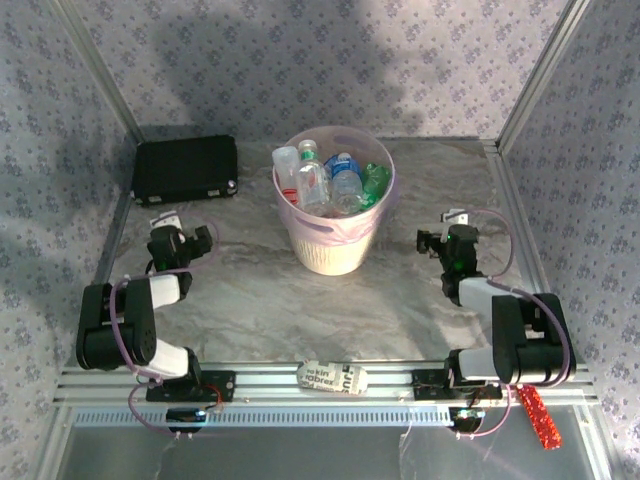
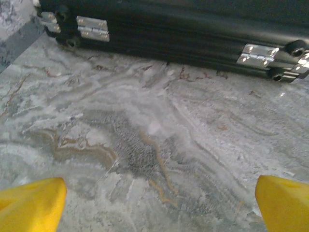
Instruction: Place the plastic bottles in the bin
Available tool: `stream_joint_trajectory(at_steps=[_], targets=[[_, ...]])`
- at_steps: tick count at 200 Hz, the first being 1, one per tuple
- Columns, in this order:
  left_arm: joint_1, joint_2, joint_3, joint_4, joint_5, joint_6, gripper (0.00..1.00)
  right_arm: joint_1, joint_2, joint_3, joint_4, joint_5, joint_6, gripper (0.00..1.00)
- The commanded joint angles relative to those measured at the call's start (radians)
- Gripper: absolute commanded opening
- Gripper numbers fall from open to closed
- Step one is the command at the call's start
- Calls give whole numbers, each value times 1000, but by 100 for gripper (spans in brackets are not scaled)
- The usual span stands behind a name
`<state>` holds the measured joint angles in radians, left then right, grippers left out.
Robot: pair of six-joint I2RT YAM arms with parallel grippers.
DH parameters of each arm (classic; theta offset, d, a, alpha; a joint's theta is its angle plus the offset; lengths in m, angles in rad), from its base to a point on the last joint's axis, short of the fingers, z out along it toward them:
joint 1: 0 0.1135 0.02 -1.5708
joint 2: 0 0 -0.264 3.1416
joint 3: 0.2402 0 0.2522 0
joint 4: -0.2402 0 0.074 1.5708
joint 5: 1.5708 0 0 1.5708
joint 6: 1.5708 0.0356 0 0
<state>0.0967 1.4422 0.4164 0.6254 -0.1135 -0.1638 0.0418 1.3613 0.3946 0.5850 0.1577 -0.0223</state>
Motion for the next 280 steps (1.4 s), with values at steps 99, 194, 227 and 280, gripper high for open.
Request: stream_joint_trajectory(at_steps=[99, 194, 227, 280], targets=[[-82, 92, -13, 207, 18, 120, 100, -66, 157, 0, 216, -100, -6, 99], [-83, 95, -14, 215, 17, 120, 100, -67, 158, 1, 212, -102, -5, 99], [-82, 95, -14, 215, 16, 120, 100, -68, 157, 1, 213, -101, -5, 99], [-83, 96, -14, 215, 16, 121, 100, -69, 161, 7, 205, -103, -5, 99]])
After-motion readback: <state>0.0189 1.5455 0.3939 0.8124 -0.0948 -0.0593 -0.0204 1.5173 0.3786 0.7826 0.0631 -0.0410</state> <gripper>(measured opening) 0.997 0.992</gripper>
